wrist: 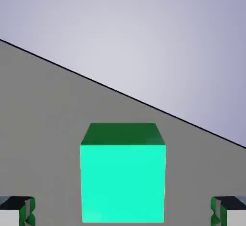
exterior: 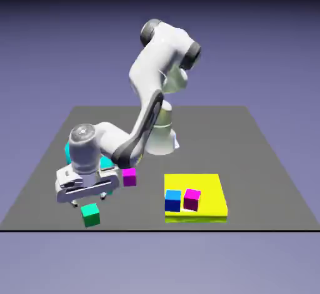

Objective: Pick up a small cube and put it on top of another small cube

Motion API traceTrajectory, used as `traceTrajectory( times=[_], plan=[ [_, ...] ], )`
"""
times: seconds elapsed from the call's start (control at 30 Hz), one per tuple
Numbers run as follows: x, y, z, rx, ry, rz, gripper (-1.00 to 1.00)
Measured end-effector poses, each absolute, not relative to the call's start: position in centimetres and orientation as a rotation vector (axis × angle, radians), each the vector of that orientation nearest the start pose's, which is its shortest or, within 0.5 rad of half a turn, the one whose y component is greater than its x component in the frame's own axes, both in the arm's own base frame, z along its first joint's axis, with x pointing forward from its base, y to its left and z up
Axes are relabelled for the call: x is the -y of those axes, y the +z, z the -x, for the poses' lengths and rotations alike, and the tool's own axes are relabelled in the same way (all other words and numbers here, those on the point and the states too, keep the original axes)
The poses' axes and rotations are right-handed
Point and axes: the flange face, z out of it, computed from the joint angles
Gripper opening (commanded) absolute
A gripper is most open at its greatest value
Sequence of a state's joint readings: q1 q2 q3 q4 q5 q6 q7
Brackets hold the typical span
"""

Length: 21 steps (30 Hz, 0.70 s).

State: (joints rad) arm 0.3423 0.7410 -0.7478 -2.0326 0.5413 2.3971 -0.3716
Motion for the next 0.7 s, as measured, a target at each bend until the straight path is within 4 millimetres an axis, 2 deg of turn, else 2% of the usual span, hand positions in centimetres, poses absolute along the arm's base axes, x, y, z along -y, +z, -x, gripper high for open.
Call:
traceTrajectory(
  times=[0.03, 0.07, 0.13, 0.23, 0.27, 0.4, 0.5, 0.6, 0.7],
  plan=[
    [23.1, 13.3, -52.5, -0.587, 0.244, 3.183, 0.00],
    [23.2, 12.4, -52.3, -0.588, 0.244, 3.182, -1.00],
    [23.2, 12.4, -52.3, -0.588, 0.245, 3.182, -1.00],
    [22.9, 18.5, -53.1, -0.587, 0.244, 3.181, -1.00],
    [21.6, 19.7, -53.4, -0.506, 0.246, 3.195, -1.00],
    [12.9, 22.3, -54.4, 0.098, 0.238, 3.241, -1.00],
    [6.3, 24.2, -54.3, 0.566, 0.216, 3.204, -1.00],
    [-0.2, 26.2, -53.3, 1.035, 0.178, 3.101, -1.00],
    [-6.5, 28.2, -51.4, 1.495, 0.125, 2.932, -1.00]
  ],
)
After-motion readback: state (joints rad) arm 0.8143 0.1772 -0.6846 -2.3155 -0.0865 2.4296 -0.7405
